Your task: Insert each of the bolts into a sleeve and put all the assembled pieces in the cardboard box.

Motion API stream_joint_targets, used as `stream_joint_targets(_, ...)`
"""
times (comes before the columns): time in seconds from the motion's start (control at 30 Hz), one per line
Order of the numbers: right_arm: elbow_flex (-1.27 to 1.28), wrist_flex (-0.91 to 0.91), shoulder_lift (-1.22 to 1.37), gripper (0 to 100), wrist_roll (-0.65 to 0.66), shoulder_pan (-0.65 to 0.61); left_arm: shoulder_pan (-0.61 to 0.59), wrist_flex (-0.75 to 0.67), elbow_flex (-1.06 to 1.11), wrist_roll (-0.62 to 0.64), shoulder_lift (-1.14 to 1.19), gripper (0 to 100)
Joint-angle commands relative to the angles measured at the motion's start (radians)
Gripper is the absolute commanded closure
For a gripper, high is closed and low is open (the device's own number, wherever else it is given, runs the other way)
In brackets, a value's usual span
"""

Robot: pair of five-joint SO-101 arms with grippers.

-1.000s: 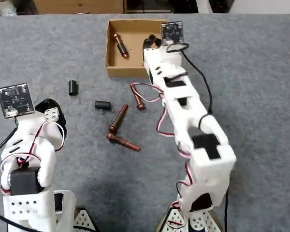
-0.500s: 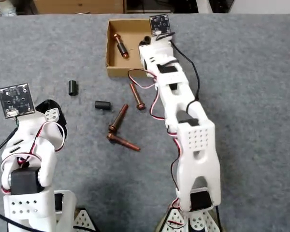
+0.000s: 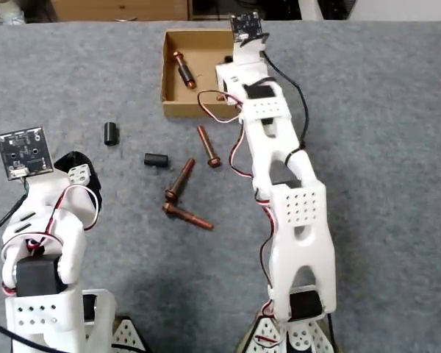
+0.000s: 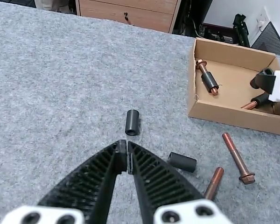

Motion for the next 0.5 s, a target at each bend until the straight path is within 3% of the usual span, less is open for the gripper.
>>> stream_joint_targets(0.0, -0.059, 0.133, -0.188, 99.6, -0.037, 0.013, -0.008, -0.003, -0.017, -0.008, -0.008, 98)
stream_joint_targets(0.33, -0.054, 0.506, -0.409, 99.6, -0.083, 0.053, -0.002, -0.002, -0.017, -0.006, 0.002, 98)
stream_joint_targets(0.47, -0.061, 0.675, -0.473, 99.7, -0.083, 0.062, 0.002, -0.002, -0.017, 0.002, 0.002, 92)
